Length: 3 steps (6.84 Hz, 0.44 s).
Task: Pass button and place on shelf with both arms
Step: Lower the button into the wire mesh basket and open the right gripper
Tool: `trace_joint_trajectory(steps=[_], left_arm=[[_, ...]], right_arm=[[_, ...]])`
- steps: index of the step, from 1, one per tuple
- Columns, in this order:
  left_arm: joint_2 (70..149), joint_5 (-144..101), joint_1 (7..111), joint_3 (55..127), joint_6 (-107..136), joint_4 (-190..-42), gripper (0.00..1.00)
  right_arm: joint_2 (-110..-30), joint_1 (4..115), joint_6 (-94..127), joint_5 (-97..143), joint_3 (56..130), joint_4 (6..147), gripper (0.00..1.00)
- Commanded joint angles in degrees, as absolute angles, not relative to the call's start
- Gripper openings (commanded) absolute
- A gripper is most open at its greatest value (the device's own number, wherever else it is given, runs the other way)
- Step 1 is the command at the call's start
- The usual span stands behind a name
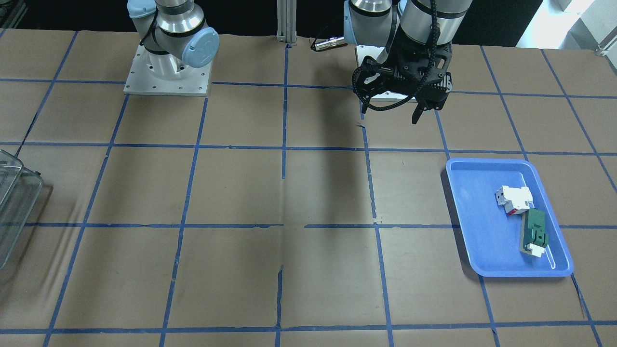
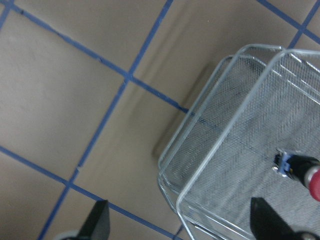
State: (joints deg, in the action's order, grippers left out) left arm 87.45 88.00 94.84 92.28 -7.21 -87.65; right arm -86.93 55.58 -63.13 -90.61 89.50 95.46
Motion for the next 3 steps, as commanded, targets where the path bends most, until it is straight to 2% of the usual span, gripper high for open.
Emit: trace_joint_trajectory(steps=[1, 3], left_arm=[[87.5, 88.2, 94.8, 92.3, -7.2, -87.6, 1.0], [87.5, 88.2, 94.8, 92.3, -7.2, -87.6, 1.0]], right_arm=[[-87.9, 68.6, -40.6, -90.8, 89.6, 94.5, 1.0], [-91.5, 79.3, -22.9, -90.5, 90.1, 94.7, 1.0]])
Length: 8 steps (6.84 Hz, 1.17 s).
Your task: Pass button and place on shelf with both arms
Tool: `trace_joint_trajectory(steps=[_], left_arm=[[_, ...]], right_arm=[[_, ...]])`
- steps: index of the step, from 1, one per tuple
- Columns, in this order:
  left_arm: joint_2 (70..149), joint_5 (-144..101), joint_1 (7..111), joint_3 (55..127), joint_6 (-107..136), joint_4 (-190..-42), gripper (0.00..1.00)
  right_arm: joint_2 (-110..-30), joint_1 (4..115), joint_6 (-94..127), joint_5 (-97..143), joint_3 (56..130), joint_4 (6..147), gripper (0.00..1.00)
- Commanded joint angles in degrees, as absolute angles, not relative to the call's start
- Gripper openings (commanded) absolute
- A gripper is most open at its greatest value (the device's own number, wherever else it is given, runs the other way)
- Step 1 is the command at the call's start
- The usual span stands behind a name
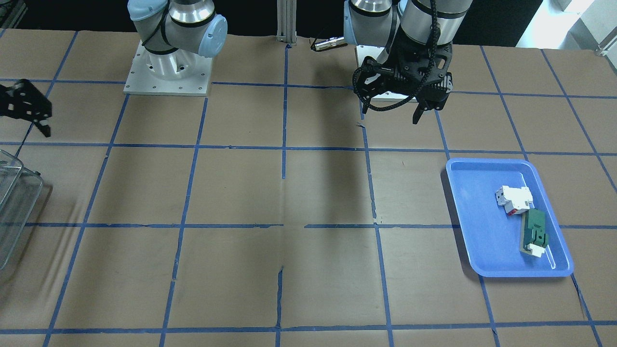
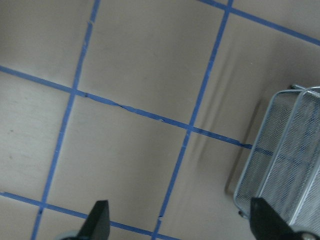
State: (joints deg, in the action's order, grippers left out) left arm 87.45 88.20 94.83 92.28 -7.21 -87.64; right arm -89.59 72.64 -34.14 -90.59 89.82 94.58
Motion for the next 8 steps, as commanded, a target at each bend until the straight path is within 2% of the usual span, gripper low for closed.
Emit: trace_joint_trajectory(steps=[1, 3, 8], left_arm=[[87.5, 88.4, 94.8, 92.3, -7.1, -87.6, 1.0], [87.4, 88.5, 94.8, 92.3, -7.1, -87.6, 1.0], [87.4, 88.5, 94.2, 92.3, -7.2, -87.5, 1.0]], right_arm=[[-92.3, 83.8, -10.8, -90.6, 90.5, 94.2, 1.0], [-94.9, 90.4, 5.4, -90.6, 93.2, 94.6, 1.0], [-91.6, 87.6, 6.2, -90.4, 89.9, 93.1, 1.0]])
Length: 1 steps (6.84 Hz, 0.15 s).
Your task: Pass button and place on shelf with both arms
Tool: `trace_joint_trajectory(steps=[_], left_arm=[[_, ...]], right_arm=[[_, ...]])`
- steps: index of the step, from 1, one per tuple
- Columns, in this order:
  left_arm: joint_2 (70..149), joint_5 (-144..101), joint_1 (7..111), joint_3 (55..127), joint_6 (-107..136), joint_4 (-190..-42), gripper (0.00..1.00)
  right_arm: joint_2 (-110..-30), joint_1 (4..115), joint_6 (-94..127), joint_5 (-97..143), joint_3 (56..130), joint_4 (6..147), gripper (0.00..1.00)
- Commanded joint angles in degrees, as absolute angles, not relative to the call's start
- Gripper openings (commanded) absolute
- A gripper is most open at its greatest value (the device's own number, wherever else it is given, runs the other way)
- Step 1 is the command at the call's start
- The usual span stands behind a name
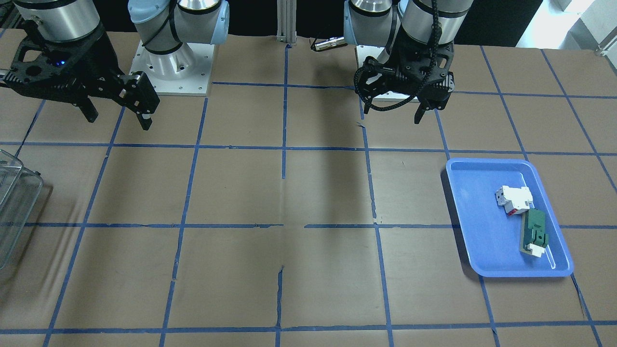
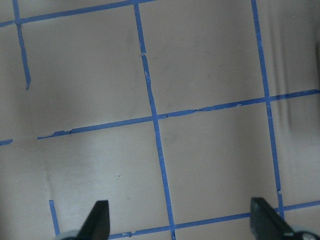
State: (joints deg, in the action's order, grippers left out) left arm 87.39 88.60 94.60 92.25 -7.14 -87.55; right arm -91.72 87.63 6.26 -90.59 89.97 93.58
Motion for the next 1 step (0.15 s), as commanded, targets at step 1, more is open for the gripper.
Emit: trace_joint_trajectory(steps=[1], left_arm=[[87.4, 88.5, 94.0, 92.2, -7.2, -87.5, 1.0]], right_arm=[[-91.6, 87.6, 6.1, -87.1, 90.3, 93.0, 1.0]])
